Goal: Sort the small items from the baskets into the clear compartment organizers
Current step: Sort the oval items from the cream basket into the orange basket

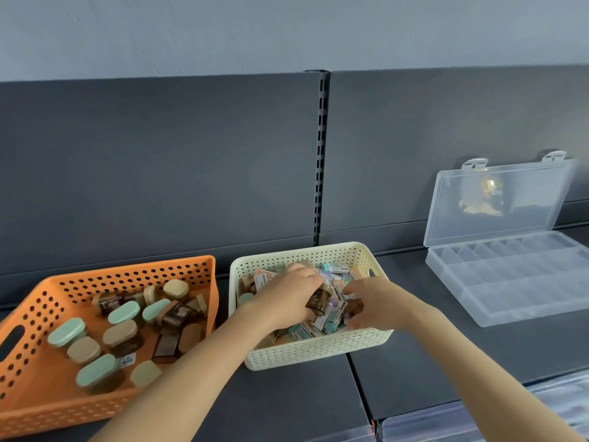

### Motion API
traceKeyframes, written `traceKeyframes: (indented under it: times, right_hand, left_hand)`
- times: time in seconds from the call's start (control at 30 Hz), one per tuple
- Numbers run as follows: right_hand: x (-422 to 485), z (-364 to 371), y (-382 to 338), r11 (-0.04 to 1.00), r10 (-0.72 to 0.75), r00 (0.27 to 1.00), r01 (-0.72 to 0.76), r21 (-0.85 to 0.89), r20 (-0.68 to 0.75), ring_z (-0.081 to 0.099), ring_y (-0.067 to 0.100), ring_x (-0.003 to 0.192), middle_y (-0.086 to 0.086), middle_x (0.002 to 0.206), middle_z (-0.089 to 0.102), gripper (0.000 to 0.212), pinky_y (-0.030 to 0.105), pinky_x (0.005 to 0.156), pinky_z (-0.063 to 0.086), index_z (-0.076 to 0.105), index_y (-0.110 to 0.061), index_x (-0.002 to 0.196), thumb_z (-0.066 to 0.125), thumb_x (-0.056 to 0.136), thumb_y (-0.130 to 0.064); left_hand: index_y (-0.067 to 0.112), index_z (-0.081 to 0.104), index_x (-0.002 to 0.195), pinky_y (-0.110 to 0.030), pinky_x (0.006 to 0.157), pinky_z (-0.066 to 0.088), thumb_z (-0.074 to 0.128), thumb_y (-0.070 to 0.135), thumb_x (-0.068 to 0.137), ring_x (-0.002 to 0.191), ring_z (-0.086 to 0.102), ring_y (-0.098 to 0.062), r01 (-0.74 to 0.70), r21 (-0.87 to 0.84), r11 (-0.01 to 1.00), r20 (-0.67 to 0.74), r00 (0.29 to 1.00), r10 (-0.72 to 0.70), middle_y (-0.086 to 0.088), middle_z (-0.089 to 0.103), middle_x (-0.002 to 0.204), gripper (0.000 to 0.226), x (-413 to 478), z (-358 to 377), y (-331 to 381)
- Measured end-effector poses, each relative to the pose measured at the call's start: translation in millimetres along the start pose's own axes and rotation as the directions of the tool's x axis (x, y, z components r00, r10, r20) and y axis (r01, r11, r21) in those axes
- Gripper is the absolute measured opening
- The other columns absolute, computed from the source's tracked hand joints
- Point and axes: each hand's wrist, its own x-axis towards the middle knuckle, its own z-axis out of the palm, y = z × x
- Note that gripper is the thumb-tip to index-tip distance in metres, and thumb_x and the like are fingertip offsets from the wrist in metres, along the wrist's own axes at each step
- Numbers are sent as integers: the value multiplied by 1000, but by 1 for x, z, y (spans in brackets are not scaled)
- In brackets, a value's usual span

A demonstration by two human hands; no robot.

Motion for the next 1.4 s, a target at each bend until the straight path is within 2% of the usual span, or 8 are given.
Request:
traceKeyframes:
  times: [0.13, 0.27, 0.47, 0.6, 0.87, 1.03, 1.23, 1.4]
  right_hand:
    - [6, 1, -1, 997, -47, 999, 46, -62, -3, 53, 19, 89, -5, 93, 53, 36, 26, 65, 45, 58, -15, 109, 69, 79, -31]
    - [11, 1, -3, 997, -70, 997, 71, 12, -31, 50, 17, 95, -3, 106, 52, 57, 29, 74, 51, 56, -22, 124, 76, 71, -25]
    - [16, 4, -8, 965, -156, 970, 190, 180, -189, 54, 10, 99, -8, 116, 57, 52, 22, 78, 45, 59, -31, 125, 73, 76, -24]
    - [13, 7, -7, 989, -121, 989, 127, 72, -83, 44, 11, 101, -3, 122, 55, 61, 26, 83, 43, 53, -25, 130, 74, 73, -30]
    - [19, 13, -5, 990, -62, 982, 83, 112, -178, 55, 20, 77, 0, 86, 63, 18, 36, 67, 52, 64, -17, 90, 59, 74, -12]
    - [21, 19, -18, 984, -159, 956, 173, 36, -245, 55, 23, 72, 6, 84, 64, 9, 24, 56, 36, 59, -10, 89, 51, 86, -13]
    - [29, 23, -53, 939, -287, 920, 326, 113, -266, 59, 21, 84, 3, 96, 64, 23, 33, 71, 52, 60, -13, 108, 50, 87, -10]
    - [46, 34, -75, 949, -262, 932, 296, 108, -252, 52, 28, 94, 10, 101, 55, 22, 42, 78, 52, 59, -7, 104, 54, 86, -20]
  left_hand:
    - [22, 53, 123, -34, 106, 36, 72, 25, 81, 124, 41, -13, 12, -18, 1000, -48, 999, -13, 8, 55, 127, 47, -5, 3, -4]
    - [26, 50, 123, -25, 93, 40, 70, 24, 82, 117, 46, -10, 56, -118, 991, -126, 989, -70, 11, 52, 127, 45, -17, -7, -6]
    - [28, 47, 127, -32, 93, 46, 64, 26, 83, 113, 48, -12, 138, -193, 971, -131, 978, -165, 10, 45, 128, 47, -37, -13, -18]
    - [28, 45, 131, -30, 89, 48, 63, 28, 85, 111, 50, -11, 174, -188, 967, -138, 970, -201, 9, 43, 130, 49, -44, -13, -24]
    - [29, 43, 135, -29, 85, 51, 63, 25, 87, 110, 50, -9, 200, -186, 962, -146, 963, -228, 11, 39, 135, 52, -50, -15, -28]
    - [28, 43, 136, -28, 89, 49, 63, 26, 87, 115, 48, -8, 214, -196, 957, -200, 947, -253, 11, 39, 137, 53, -58, -19, -33]
    - [27, 43, 137, -24, 82, 48, 63, 26, 88, 113, 48, -7, 231, -205, 951, -260, 924, -280, 11, 40, 136, 54, -74, -26, -43]
    - [27, 42, 138, -21, 84, 46, 63, 27, 88, 114, 47, -7, 258, -208, 943, -280, 909, -310, 11, 41, 135, 54, -87, -28, -52]
